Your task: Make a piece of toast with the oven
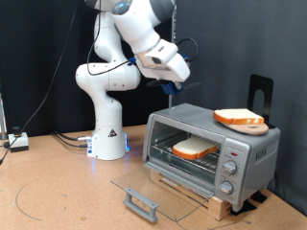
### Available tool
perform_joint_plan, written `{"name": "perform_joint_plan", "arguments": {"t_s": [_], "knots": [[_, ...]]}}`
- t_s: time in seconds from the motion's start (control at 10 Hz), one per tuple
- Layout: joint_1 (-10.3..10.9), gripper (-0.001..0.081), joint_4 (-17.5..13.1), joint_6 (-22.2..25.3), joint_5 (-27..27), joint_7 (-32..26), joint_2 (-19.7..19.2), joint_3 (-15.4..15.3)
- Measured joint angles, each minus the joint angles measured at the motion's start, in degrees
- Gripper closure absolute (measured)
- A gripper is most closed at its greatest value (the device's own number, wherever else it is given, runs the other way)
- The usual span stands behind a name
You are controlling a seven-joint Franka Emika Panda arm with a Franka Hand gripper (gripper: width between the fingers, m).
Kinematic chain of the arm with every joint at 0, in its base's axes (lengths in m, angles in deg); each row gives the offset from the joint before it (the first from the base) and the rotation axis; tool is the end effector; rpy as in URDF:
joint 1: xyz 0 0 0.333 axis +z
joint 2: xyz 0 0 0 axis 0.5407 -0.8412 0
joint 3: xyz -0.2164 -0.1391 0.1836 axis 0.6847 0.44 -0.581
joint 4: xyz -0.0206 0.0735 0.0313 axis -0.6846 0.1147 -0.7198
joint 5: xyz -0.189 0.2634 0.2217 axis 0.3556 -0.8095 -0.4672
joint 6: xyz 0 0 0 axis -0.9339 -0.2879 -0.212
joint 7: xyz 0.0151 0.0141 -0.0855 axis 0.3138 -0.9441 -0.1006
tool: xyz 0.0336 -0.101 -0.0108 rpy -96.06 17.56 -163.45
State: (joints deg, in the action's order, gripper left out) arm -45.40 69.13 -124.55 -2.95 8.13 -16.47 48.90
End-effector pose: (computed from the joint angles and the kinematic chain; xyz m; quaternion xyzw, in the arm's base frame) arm 0.3385 0.0648 0.4526 -0.8249 -0.4798 -0.1209 0.2732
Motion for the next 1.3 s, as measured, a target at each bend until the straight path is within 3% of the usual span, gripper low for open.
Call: {"name": "perform_joint_plan", "arguments": {"t_s": [0.3, 0.8, 1.3], "knots": [[2.67, 0.0390, 0.52, 2.27, -2.26, 1.91, 0.35, -3.60], [2.82, 0.0390, 5.56, -3.31, -2.67, 3.82, 1.33, -9.08], [4.04, 0.0390, 8.64, -6.22, -7.24, 2.53, 1.49, -11.68]]}}
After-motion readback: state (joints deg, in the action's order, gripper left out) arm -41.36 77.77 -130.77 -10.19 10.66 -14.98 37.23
